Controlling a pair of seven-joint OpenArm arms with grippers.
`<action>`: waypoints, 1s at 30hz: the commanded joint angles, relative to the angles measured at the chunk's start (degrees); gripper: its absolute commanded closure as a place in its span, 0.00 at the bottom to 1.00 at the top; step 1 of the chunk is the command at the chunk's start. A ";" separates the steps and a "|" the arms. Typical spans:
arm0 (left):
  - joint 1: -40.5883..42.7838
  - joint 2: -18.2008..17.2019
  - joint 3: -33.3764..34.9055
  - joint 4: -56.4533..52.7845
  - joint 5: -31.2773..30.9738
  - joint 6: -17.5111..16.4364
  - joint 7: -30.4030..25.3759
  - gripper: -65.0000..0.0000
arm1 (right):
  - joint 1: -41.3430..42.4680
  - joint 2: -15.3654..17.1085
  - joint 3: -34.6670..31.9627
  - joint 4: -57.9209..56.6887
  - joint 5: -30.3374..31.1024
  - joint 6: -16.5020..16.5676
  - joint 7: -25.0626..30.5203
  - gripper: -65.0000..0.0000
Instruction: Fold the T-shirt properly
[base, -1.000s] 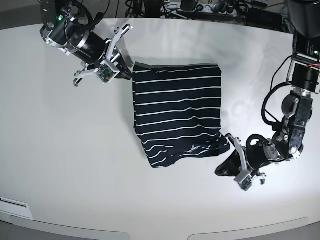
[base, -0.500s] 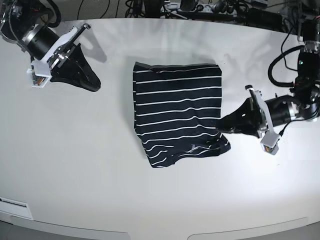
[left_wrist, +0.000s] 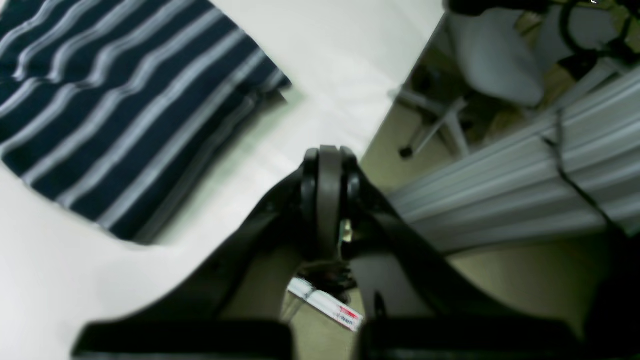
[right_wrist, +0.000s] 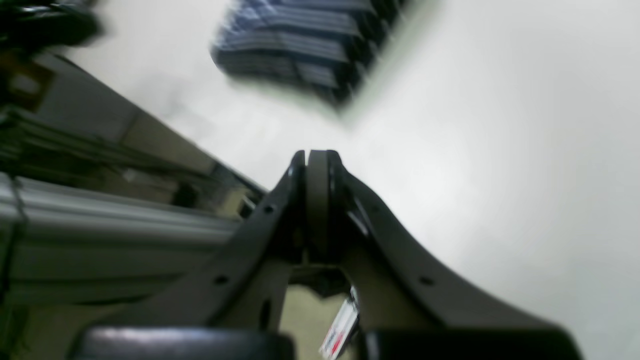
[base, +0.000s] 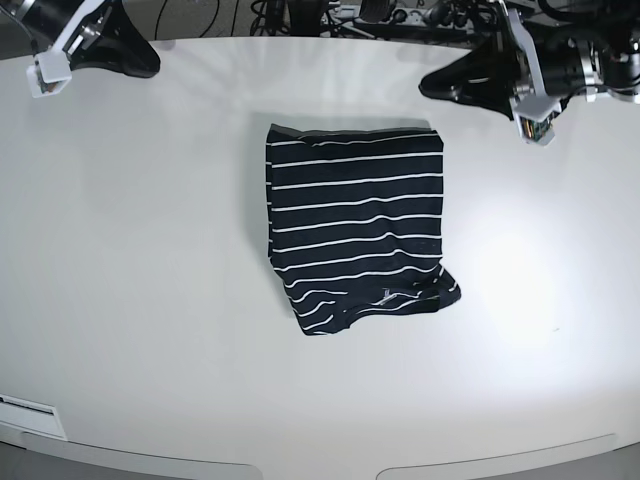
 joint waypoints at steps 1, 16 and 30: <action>3.28 -0.11 -1.33 2.01 -0.92 -0.52 -0.74 1.00 | -2.10 0.39 0.92 0.74 1.69 0.30 0.57 1.00; 35.93 13.40 -3.87 1.25 6.71 -0.52 4.59 1.00 | -19.47 0.39 -0.13 -0.50 -2.60 0.30 -6.86 1.00; 16.68 14.49 17.46 -43.56 31.43 -0.52 -15.08 1.00 | -8.28 0.42 -28.06 -37.51 -41.38 -1.16 19.34 1.00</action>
